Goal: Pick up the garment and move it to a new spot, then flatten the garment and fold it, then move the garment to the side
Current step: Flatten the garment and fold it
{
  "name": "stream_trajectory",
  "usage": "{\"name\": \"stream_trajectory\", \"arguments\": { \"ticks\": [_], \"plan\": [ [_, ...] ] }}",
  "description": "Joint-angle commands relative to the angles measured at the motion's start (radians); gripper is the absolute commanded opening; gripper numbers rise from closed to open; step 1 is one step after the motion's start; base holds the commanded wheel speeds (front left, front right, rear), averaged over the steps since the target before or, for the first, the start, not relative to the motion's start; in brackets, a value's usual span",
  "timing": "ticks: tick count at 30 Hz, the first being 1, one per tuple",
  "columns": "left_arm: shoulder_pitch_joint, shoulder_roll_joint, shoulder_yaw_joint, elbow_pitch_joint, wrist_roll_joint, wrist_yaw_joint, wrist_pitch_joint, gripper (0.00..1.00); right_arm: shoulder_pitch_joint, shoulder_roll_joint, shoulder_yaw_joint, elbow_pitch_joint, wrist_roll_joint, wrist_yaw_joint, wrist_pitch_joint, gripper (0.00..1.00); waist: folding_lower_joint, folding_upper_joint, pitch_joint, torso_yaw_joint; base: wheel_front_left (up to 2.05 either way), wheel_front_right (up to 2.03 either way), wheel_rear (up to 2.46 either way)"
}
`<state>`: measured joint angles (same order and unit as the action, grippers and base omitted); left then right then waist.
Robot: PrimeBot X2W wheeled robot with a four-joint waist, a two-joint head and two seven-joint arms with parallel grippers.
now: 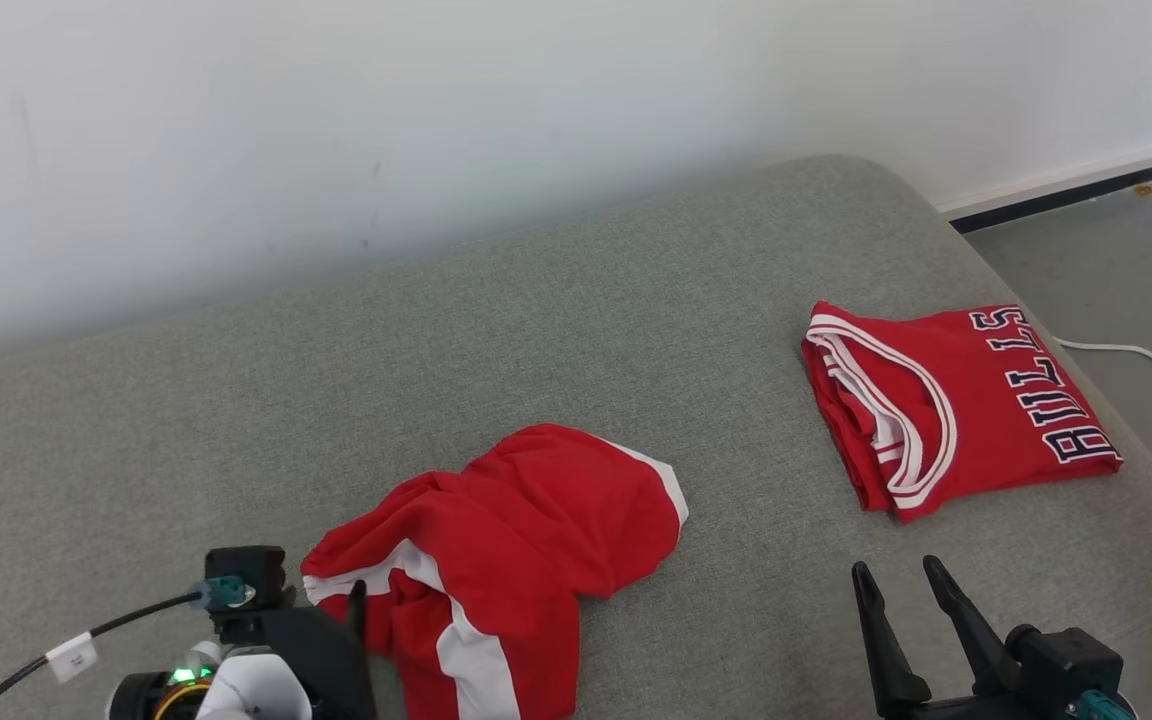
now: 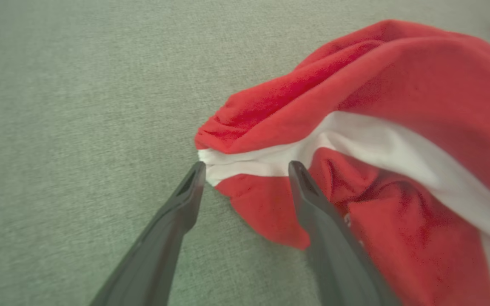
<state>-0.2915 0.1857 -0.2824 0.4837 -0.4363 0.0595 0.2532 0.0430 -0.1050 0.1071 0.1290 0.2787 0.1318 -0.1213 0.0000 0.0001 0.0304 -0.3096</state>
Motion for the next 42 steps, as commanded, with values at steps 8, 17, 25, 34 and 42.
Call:
{"name": "stream_trajectory", "arguments": {
  "ticks": [8,17,25,34,42],
  "plan": [
    [0.006,0.060,0.017,-0.027,-0.003,0.022,0.044,1.00,-0.012,0.003,0.023,-0.006,0.004,-0.003,0.003,1.00,0.0000,-0.0001,0.023,-0.011,0.00,0.00,0.00],
    [-0.055,0.072,0.012,0.045,-0.001,0.021,0.055,0.80,-0.033,0.002,0.017,0.001,0.009,-0.003,-0.011,1.00,0.0000,-0.0001,0.065,-0.057,0.00,0.00,0.00],
    [-0.100,0.069,0.006,0.031,0.000,0.003,0.012,0.00,-0.026,0.013,0.004,0.012,0.007,-0.003,-0.022,1.00,0.0000,-0.0001,0.065,-0.046,0.00,0.00,0.00],
    [-0.216,0.013,-0.058,-0.155,0.022,-0.054,-0.049,0.00,-0.030,0.024,0.016,0.030,0.007,-0.003,-0.028,1.00,0.0000,-0.0001,0.032,-0.004,0.00,0.00,0.00],
    [-0.344,-0.061,-0.157,-0.273,0.061,-0.094,-0.023,0.00,-0.027,0.028,0.021,0.042,0.010,-0.003,-0.030,1.00,0.0000,-0.0001,0.012,0.004,0.00,0.00,0.00]
  ]
}}
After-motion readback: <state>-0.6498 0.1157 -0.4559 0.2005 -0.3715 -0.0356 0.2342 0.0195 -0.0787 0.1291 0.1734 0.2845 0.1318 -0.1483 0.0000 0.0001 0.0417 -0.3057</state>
